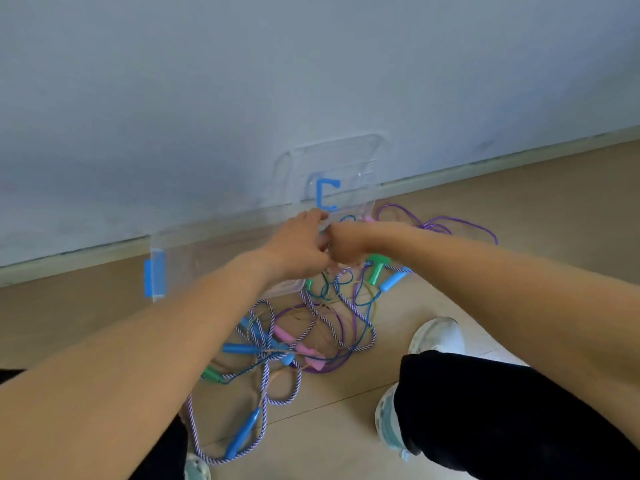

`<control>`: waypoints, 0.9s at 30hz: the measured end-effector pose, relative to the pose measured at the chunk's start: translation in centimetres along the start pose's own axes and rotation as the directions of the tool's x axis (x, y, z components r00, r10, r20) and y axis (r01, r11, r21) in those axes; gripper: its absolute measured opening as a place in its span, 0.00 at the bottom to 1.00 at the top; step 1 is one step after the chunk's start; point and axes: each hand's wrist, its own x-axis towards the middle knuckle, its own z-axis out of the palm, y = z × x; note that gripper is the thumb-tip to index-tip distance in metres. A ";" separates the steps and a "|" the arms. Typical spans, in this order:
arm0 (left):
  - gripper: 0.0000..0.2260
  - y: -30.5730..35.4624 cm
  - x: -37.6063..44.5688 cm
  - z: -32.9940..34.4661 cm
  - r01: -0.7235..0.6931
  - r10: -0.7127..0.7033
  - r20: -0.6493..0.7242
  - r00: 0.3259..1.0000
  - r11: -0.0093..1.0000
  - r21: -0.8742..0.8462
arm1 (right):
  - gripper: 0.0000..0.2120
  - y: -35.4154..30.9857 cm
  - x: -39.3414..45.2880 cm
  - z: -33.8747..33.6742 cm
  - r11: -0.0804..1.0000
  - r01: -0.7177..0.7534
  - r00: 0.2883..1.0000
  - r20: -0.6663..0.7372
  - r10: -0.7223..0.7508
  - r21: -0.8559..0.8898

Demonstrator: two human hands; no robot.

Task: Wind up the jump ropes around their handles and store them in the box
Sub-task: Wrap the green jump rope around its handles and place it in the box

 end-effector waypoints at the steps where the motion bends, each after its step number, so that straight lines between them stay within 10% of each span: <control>1: 0.24 0.2 -0.8 -0.7 -0.028 0.029 0.014 0.999 0.999 -0.025 | 0.09 -0.9 -2.0 -1.6 1.000 0.022 1.000 -0.010 -0.022 0.006; 5: 0.08 1.3 -4.1 -3.9 -0.148 0.144 -0.034 0.989 0.979 -0.139 | 0.07 -2.8 -10.5 -6.8 0.998 0.060 0.982 -0.180 -0.059 -0.004; 14: 0.12 3.0 -12.7 -12.9 -0.178 0.121 -0.174 0.977 0.916 -0.359 | 0.18 -1.8 -16.2 -5.4 0.993 -0.074 0.938 -0.332 0.100 0.090; 19: 0.13 0.4 -13.3 -13.2 -0.122 0.170 -0.273 0.947 0.976 0.182 | 0.19 -1.2 -16.4 -5.8 0.994 -0.074 0.893 -0.438 0.103 0.083; 22: 0.10 -0.9 -12.6 -12.6 -0.008 0.052 -0.229 0.972 0.982 0.191 | 0.15 -2.5 -17.2 -6.4 0.966 0.069 0.901 -0.432 0.048 0.251; 27: 0.45 1.5 -11.1 -9.4 -0.263 0.286 -0.303 0.909 0.958 0.116 | 0.12 -5.3 -17.0 -5.3 0.969 0.187 0.923 -0.368 -0.116 0.164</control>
